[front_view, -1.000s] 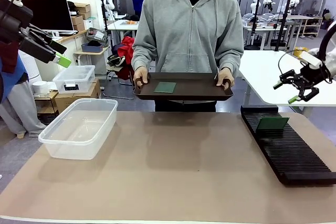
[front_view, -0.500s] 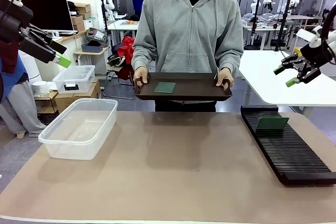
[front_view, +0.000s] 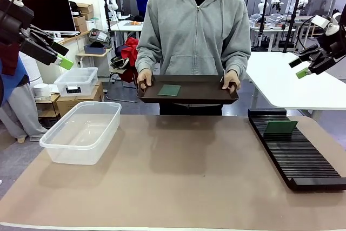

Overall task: Sort PCBs into racks and boxes based on the side picked up.
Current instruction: Pick up the Blank PCB handed by the Human.

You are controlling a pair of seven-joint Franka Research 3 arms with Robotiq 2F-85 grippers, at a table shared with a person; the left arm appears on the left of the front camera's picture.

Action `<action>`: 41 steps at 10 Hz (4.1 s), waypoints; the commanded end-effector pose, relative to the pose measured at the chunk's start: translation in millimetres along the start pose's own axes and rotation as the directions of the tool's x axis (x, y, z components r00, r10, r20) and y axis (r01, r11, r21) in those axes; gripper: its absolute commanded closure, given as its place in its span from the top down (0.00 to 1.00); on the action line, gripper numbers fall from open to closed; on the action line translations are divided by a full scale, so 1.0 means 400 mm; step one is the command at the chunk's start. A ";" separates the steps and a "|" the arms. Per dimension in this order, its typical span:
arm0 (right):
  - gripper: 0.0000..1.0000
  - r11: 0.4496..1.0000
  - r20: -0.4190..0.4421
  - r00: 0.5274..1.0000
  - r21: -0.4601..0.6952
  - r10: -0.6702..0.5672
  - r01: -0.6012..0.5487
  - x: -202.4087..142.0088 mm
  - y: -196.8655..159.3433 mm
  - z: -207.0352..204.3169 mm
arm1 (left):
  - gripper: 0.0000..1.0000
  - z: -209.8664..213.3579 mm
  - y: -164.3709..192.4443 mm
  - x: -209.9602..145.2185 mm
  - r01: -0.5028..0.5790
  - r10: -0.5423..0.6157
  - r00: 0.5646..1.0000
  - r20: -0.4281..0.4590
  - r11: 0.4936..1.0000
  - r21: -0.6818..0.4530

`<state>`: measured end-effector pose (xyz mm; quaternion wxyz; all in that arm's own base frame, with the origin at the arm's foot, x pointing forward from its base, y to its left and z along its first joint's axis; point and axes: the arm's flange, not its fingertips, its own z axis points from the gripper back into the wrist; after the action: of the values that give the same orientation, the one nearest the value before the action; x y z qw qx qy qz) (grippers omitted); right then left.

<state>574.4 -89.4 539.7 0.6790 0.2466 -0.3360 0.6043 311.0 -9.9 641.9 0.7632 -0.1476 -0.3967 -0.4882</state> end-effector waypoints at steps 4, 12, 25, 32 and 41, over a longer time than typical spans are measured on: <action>1.00 1.000 -0.001 1.000 0.003 -0.008 0.008 -0.018 -0.013 -0.006 | 1.00 -0.003 0.001 0.000 -0.001 0.001 1.000 0.001 1.000 0.000; 1.00 0.959 0.085 0.967 -0.130 -0.241 0.251 0.114 0.192 0.121 | 1.00 -0.003 0.001 0.000 -0.001 0.001 1.000 0.001 1.000 0.000; 1.00 0.903 0.098 0.967 -0.348 -0.233 0.253 0.100 0.311 0.226 | 1.00 -0.003 0.001 0.000 -0.001 0.001 1.000 0.001 1.000 0.000; 1.00 0.911 0.080 0.969 -0.330 -0.234 0.247 0.100 0.303 0.241 | 1.00 -0.003 0.001 0.000 -0.001 0.001 1.000 0.001 1.000 0.000; 1.00 0.911 0.080 0.969 -0.330 -0.234 0.247 0.100 0.303 0.241 | 1.00 -0.003 0.001 0.000 -0.001 0.001 1.000 0.001 1.000 0.000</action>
<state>442.1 -118.7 624.0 0.7717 0.1799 -0.4166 0.4456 311.1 -9.9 641.8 0.7632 -0.1476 -0.3966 -0.4882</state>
